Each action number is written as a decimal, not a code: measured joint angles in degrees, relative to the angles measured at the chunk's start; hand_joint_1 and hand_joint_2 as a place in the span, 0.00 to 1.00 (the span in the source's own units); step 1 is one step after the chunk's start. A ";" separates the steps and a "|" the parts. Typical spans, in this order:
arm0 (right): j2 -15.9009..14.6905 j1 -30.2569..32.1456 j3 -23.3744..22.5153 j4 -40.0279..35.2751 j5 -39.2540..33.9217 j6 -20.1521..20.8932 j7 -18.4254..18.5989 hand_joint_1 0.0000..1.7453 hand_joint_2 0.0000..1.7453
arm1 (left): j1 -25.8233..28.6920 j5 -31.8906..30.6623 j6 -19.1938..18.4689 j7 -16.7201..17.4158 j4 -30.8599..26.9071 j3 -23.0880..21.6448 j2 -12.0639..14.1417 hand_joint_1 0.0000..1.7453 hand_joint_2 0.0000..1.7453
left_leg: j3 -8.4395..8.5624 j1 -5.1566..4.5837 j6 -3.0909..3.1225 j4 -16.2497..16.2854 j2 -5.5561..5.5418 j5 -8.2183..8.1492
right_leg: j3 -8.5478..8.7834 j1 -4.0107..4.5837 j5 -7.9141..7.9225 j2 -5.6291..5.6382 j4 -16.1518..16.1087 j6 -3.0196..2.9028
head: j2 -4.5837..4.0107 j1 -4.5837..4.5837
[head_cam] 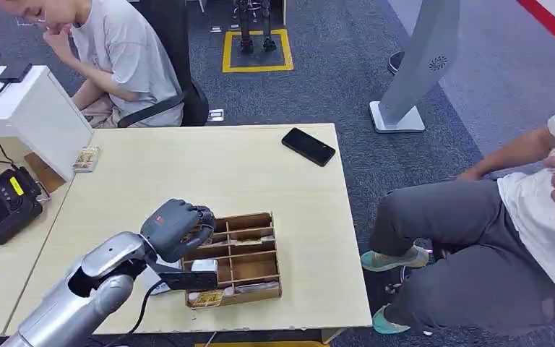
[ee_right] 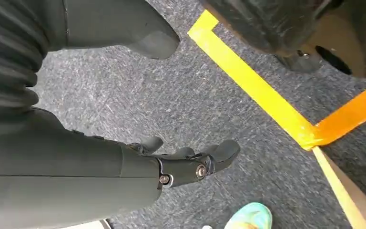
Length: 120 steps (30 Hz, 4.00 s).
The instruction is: Pass the card to the sensor for recognition and then transmit it.
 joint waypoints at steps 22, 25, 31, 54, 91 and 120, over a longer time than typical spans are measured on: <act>-0.66 0.66 -0.87 -1.62 1.66 -0.50 1.48 0.00 1.00 | -1.38 8.84 -0.70 -0.85 -2.12 1.07 1.20 1.00 1.00 | -0.01 0.03 0.00 0.01 -0.02 0.00 | -0.03 0.02 0.00 -0.01 0.00 0.00 | 0.00 0.02; -1.22 1.32 -1.01 -1.66 1.51 -0.72 1.95 0.00 1.00 | -7.01 15.31 -4.25 -0.24 -4.46 3.61 3.72 1.00 1.00 | -0.03 0.06 -0.01 0.01 -0.03 0.05 | -0.03 0.05 0.01 -0.04 0.02 -0.02 | 0.00 0.00; -2.05 3.14 -1.01 -1.58 -1.35 -0.37 2.01 0.00 1.00 | -26.19 26.96 -13.16 1.84 -8.30 9.85 10.77 1.00 1.00 | -0.04 0.14 -0.06 0.01 0.01 0.08 | -0.04 0.13 0.06 0.03 0.07 -0.08 | 0.00 0.00; -3.43 3.76 -0.06 -3.50 -5.95 -2.10 2.45 0.00 1.00 | -35.62 25.17 -9.55 4.18 -9.55 10.62 19.26 1.00 1.00 | -0.04 0.12 -0.07 -0.01 0.00 0.08 | -0.06 0.11 0.05 0.04 0.07 -0.08 | 0.00 -0.04; -4.33 3.62 2.62 -4.35 -0.96 0.18 6.23 0.00 1.00 | -29.32 0.83 5.38 18.12 15.83 5.44 4.87 1.00 1.00 | -0.06 0.12 -0.16 0.00 0.01 0.19 | -0.12 0.11 0.20 0.06 0.05 -0.13 | 0.00 -0.04; -2.62 3.21 2.75 0.08 -1.59 1.75 3.24 0.00 1.00 | -24.46 -0.35 11.82 15.30 15.50 10.41 6.54 0.00 1.00 | -0.07 0.12 -0.16 -0.01 0.04 0.19 | -0.12 0.11 0.19 0.09 0.07 -0.13 | 0.00 -0.04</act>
